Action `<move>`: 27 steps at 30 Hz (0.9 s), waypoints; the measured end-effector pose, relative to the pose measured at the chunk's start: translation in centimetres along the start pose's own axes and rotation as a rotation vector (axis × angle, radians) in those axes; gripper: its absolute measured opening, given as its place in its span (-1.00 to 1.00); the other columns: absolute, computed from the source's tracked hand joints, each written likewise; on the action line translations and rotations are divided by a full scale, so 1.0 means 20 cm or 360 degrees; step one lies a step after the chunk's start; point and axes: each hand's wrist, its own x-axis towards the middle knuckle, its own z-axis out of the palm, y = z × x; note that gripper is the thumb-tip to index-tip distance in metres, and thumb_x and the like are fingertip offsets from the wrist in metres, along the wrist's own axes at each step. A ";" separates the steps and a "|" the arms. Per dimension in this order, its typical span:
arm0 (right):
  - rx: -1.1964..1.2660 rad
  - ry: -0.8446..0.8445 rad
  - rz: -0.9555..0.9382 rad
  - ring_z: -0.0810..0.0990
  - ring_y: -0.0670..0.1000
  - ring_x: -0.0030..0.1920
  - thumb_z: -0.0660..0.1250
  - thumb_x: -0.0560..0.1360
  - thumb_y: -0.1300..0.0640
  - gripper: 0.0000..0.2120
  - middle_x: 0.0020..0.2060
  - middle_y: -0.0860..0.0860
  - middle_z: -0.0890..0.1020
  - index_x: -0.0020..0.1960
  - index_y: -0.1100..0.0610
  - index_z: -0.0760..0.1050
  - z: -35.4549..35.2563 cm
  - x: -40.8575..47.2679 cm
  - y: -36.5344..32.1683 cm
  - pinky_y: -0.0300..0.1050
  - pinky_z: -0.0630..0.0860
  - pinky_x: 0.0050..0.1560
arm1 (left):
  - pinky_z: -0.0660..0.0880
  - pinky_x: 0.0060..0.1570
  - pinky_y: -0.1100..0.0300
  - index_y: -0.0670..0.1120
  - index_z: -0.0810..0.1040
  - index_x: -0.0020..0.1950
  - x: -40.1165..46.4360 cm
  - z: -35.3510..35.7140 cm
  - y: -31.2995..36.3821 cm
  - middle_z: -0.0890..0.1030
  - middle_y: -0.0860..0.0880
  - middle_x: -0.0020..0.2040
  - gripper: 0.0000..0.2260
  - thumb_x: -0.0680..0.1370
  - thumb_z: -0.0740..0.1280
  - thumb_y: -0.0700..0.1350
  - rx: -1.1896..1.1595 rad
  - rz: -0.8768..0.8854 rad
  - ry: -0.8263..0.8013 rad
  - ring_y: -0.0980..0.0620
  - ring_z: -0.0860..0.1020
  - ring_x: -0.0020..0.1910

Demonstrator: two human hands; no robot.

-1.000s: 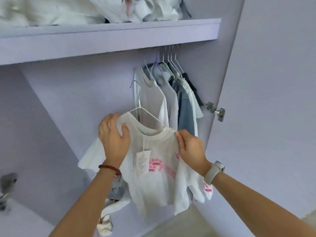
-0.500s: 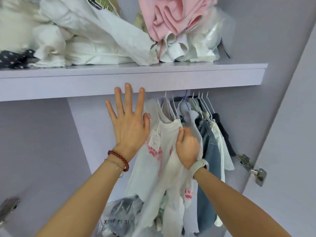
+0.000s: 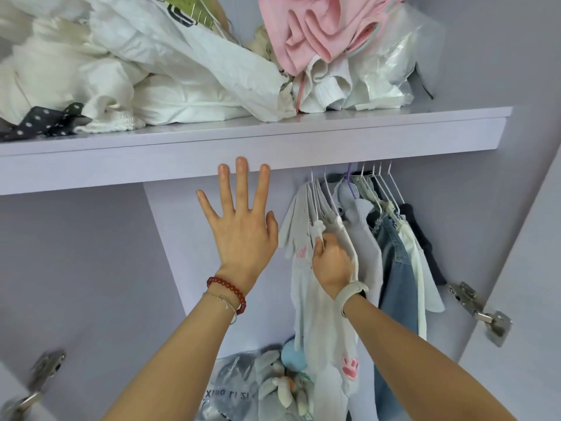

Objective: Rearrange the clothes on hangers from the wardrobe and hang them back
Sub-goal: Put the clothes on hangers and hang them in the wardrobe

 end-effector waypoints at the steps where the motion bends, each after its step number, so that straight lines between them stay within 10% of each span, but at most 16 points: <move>1: 0.0023 -0.0046 -0.0033 0.54 0.22 0.00 0.10 0.58 0.16 -0.74 -0.02 0.18 0.57 0.17 0.27 0.42 -0.01 -0.01 0.00 -0.06 0.38 -0.15 | -0.02 0.32 -0.36 0.00 0.06 0.51 0.00 -0.01 0.00 0.07 -0.15 0.52 -0.28 0.43 0.33 -0.07 -0.0020 -0.0002 -0.0018 -0.20 -0.04 0.48; 6: 0.0051 -0.0142 -0.0152 0.31 0.16 0.31 0.15 0.56 0.17 -0.56 0.28 0.16 0.39 0.42 0.16 0.22 -0.14 -0.17 0.04 0.00 0.29 0.29 | -0.05 0.33 -0.33 -0.01 0.12 0.50 -0.08 -0.05 0.02 0.09 -0.17 0.51 -0.38 0.45 0.20 -0.04 -0.0251 -0.0031 -0.0127 -0.21 -0.03 0.47; 14: -0.0428 0.0177 -0.0302 0.44 0.25 0.25 0.05 0.51 0.06 -0.54 0.24 0.23 0.48 0.32 0.24 0.37 -0.38 -0.74 0.30 0.24 0.38 0.22 | 0.00 0.30 -0.35 -0.03 0.20 0.45 -0.65 -0.01 0.17 0.19 -0.21 0.48 -0.48 0.48 0.07 -0.02 -0.0668 0.0074 -0.0564 -0.23 0.04 0.46; 20: -0.0617 0.0062 0.0406 0.37 0.24 0.32 -0.04 0.51 -0.02 -0.48 0.29 0.18 0.45 0.34 0.20 0.36 -0.66 -1.53 0.64 0.27 0.31 0.28 | 0.29 0.20 -0.33 -0.13 0.46 0.31 -1.28 -0.16 0.52 0.44 -0.18 0.34 -0.58 0.46 0.28 -0.13 -0.0940 0.0442 -0.1200 -0.25 0.38 0.33; 27: -0.0803 0.0205 0.1365 0.31 0.20 0.36 0.09 0.55 0.08 -0.58 0.30 0.13 0.43 0.36 0.20 0.34 -1.03 -2.53 0.79 0.10 0.21 0.34 | 0.00 0.42 -0.07 -0.06 0.19 0.48 -1.89 -0.55 0.99 0.17 -0.05 0.50 -0.57 0.61 0.09 -0.08 -0.1224 0.1271 -0.1856 -0.03 0.07 0.49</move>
